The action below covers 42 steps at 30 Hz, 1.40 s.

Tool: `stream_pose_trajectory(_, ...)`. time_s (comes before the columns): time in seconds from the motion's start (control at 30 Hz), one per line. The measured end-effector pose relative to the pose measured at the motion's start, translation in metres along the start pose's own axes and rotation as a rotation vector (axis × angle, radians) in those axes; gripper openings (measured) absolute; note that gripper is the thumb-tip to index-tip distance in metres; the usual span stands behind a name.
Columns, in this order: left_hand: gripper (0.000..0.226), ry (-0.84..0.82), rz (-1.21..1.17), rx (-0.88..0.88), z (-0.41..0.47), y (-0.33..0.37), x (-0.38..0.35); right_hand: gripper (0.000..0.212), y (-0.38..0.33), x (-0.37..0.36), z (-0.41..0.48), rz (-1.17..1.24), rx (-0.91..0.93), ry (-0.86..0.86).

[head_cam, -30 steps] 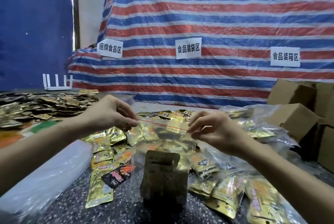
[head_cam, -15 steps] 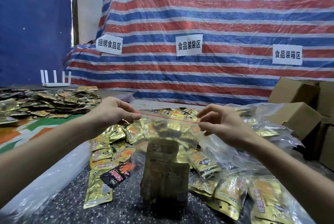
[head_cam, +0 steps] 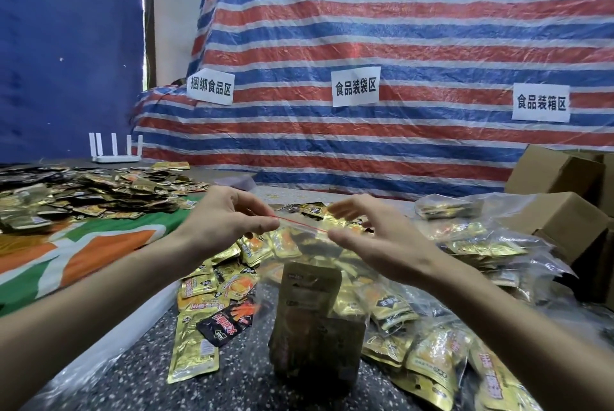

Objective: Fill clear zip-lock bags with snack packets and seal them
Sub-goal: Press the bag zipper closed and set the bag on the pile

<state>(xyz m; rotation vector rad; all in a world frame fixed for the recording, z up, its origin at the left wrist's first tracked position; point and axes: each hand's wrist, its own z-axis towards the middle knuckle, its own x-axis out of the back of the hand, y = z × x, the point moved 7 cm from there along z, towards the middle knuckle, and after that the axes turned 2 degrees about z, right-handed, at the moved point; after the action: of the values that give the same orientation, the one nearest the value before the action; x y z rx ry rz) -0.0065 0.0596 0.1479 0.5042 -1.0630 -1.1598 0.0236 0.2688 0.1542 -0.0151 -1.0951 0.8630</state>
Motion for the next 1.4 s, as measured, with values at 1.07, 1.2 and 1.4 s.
stream_pose_trajectory(1.07, 0.004, -0.073, 0.276, -0.365, -0.014, 0.029, -0.025, 0.009, -0.035, -0.017, 0.028, -0.053, 0.087, 0.029)
stream_pose_trajectory(1.2, 0.007, -0.05, 0.257, -0.365, -0.013, 0.031, -0.024, 0.006, -0.031, -0.018, 0.027, -0.023, 0.078, 0.013)
stream_pose_trajectory(1.4, 0.013, 0.005, 0.21, -0.343, -0.017, 0.03, -0.021, 0.007, -0.017, -0.009, 0.016, 0.009, 0.019, -0.042)
